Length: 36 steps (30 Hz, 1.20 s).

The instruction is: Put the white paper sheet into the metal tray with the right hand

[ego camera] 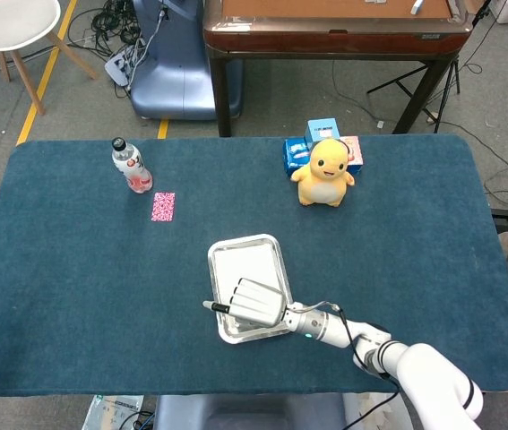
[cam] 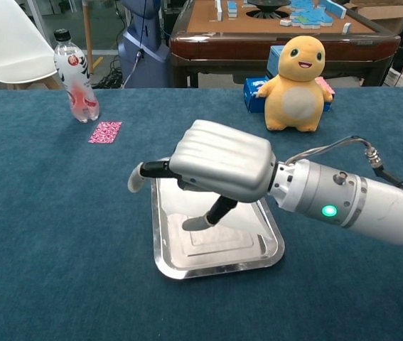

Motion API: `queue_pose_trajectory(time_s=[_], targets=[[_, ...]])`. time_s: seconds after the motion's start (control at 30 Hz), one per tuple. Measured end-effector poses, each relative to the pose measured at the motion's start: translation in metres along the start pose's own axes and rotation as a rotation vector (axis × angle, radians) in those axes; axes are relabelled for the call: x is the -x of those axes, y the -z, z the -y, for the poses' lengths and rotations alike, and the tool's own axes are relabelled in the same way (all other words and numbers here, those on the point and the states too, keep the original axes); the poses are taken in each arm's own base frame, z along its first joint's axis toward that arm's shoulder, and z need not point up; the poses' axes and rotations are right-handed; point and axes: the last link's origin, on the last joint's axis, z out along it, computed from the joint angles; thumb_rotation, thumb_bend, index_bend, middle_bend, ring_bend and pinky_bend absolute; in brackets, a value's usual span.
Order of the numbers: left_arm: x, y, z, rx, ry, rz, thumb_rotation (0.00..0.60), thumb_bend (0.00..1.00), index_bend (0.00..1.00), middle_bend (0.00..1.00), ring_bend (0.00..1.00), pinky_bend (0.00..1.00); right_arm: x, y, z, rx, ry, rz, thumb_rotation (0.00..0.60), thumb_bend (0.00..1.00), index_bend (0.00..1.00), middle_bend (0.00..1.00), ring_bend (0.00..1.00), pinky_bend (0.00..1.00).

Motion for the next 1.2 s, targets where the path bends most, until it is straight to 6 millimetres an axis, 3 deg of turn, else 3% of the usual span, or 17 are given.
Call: queue_pose_trajectory(time_s=[0.3,0.8,1.0,1.2], targets=[[0.003,-0.001,-0.002,0.005,-0.007,0.007,0.6,0.09,0.35,0.38,0.37,0.57,-0.013,0.009,0.001,0.014,-0.031,-0.009,0.6,0.0,0.2,1.0,1.0,1.0],[0.006,-0.001,-0.004,0.007,-0.008,0.014,0.6,0.09,0.35,0.38,0.37,0.57,-0.035,0.023,0.002,0.119,-0.131,0.074,0.6,0.0,0.2,1.0,1.0,1.0],[0.005,-0.001,-0.004,0.006,-0.01,0.014,0.6,0.09,0.35,0.38,0.37,0.57,-0.048,0.037,-0.002,0.183,-0.022,0.082,0.6,0.0,0.32,0.98,0.98,1.0],[0.006,0.0,-0.006,0.009,-0.015,0.016,0.6,0.09,0.35,0.38,0.37,0.57,-0.072,0.061,-0.004,0.304,0.107,0.112,0.6,0.0,0.39,0.83,0.86,1.0]])
